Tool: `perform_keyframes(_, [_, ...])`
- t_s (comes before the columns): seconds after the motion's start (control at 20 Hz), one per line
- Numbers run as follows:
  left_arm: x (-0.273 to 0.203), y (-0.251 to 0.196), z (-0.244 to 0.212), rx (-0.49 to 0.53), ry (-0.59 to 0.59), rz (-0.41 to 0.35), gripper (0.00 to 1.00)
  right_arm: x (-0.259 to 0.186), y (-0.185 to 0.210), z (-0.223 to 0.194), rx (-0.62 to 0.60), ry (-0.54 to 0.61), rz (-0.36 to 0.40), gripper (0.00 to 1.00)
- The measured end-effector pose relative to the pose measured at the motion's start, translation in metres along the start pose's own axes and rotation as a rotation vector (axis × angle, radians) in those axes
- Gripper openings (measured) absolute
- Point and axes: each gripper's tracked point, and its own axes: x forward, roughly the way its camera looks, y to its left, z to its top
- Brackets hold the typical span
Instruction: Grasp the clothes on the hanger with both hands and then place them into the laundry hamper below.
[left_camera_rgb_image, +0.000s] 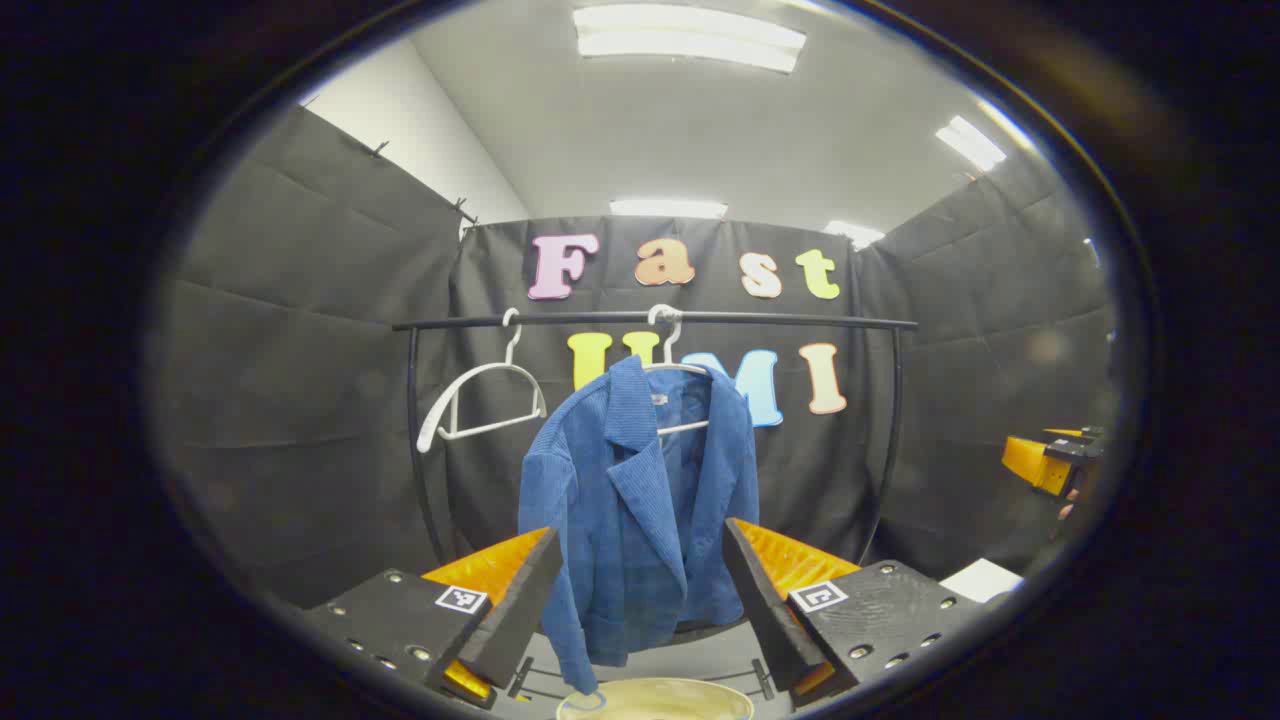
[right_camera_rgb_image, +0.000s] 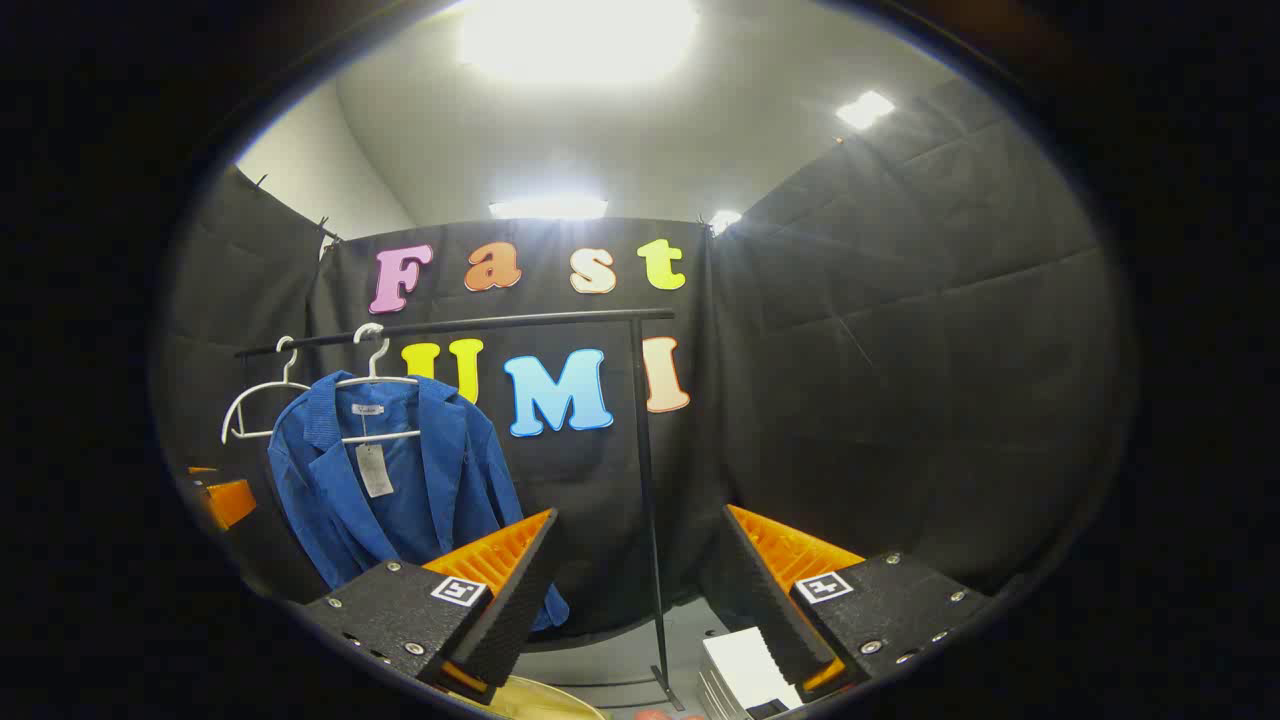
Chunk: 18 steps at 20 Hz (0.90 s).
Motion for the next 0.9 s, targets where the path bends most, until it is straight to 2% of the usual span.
perform_keyframes(0.55, [-0.016, -0.001, -0.013, -0.015, 0.024, 0.02, 0.92, -0.014, 0.014, -0.006, -0.013, 0.016, 0.051, 0.96])
perform_keyframes(0.9, [-0.018, 0.004, -0.027, -0.09, 0.05, 0.025, 0.93, -0.017, 0.032, -0.017, 0.007, 0.066, 0.102, 0.96])
